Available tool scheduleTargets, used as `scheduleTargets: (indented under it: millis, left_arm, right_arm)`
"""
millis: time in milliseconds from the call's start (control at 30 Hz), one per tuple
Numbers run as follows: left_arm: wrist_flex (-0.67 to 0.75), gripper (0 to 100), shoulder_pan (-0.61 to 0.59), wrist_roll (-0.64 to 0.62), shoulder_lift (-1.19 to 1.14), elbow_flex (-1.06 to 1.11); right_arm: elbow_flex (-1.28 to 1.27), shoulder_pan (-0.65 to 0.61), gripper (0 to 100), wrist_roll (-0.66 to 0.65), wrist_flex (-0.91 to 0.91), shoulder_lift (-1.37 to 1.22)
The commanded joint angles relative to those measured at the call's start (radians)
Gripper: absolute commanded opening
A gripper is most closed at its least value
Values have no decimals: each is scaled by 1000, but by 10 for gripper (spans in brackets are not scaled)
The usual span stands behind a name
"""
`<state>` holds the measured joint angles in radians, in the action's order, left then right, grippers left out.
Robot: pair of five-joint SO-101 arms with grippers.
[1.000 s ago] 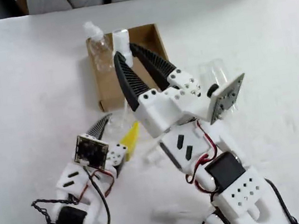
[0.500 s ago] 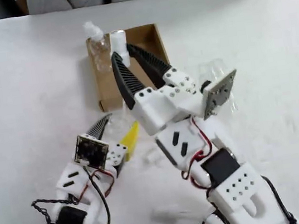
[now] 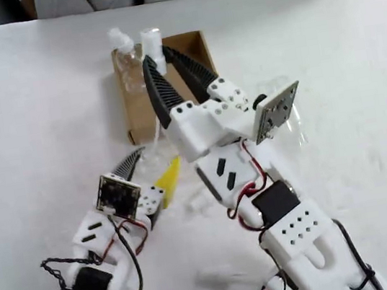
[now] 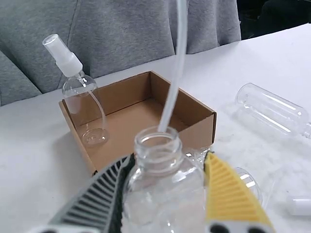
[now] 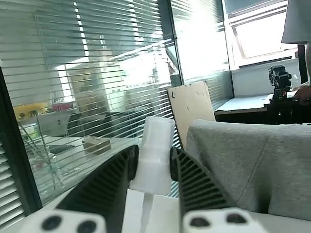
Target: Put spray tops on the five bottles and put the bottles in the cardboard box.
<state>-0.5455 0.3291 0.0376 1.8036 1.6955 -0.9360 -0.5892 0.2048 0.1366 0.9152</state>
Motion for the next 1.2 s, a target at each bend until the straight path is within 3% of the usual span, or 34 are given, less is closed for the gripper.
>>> scheduleTargets:
  millis: [0,967,1167]
  left_arm:
    - [-2,131,4,8,18,-3]
    - [-2,131,4,8,16,-3]
    - [-2,131,2,8,16,-3]
  right_arm:
    - [63,7,17,-8,22,-1]
    - [-106,-2,17,3,28,2]
    - [-166,-73,17,3,28,10]
